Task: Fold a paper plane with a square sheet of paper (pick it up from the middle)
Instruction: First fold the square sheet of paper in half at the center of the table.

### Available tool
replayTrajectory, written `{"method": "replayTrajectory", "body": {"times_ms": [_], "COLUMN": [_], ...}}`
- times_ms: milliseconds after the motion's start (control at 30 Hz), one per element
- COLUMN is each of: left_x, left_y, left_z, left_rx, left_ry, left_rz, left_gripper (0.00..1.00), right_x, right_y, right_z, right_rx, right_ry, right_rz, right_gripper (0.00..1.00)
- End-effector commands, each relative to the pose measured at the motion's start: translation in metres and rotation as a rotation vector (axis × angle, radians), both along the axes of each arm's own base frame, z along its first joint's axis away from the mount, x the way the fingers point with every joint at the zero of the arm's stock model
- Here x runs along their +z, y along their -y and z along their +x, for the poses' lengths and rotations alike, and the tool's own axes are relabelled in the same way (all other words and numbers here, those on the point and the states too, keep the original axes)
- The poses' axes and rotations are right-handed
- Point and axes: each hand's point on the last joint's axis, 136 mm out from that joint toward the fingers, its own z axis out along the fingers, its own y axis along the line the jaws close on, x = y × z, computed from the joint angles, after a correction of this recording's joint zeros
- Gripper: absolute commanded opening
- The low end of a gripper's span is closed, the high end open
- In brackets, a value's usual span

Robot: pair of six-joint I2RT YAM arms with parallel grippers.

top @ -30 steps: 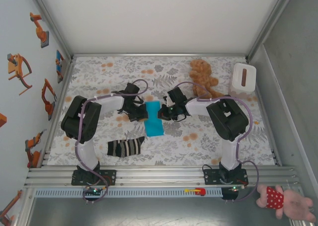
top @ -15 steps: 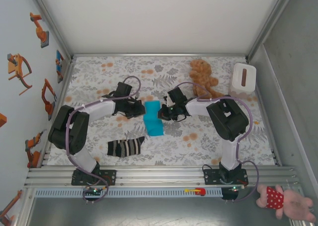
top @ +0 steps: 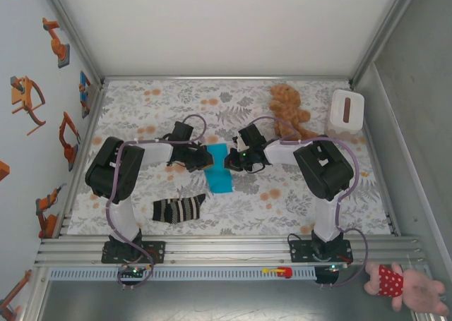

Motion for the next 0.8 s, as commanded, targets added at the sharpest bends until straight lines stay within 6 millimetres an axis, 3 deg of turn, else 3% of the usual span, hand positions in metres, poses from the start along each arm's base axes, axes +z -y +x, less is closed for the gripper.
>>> {"method": "replayTrajectory", "body": {"times_ms": [0,167,300,533,600,767], "left_x": [-0.022,-0.03,-0.015,0.046,0.049,0.031], "left_y": [-0.029,-0.058,-0.065,-0.027,-0.012,0.009], "left_z": [-0.006,-0.008,0.001,0.015,0.013,0.014], "left_rx": [0.003,0.036,0.055,0.026,0.004,-0.03], "left_ry": [-0.036,-0.029,0.007,0.138,0.143,0.11], "left_rz": [0.078,0.108,0.089,-0.091,-0.111,-0.105], "left_gripper": [0.08,0.08,0.08,0.08,0.09,0.08], "right_x": [-0.107,-0.109,-0.111,-0.11,-0.11,-0.112], "right_y": [0.099,0.105,0.107,0.106,0.106,0.107], "right_z": [-0.077,-0.08,-0.082,-0.082,-0.082,-0.083], "right_rx": [-0.069,-0.076,-0.08,-0.082,-0.083,-0.084], "right_ry": [-0.289,-0.29,-0.294,-0.294,-0.295,-0.301], "right_rz": [-0.474,-0.499,-0.502,-0.5,-0.501,-0.501], "right_gripper": [0.0,0.0,0.0,0.0,0.0,0.0]}}
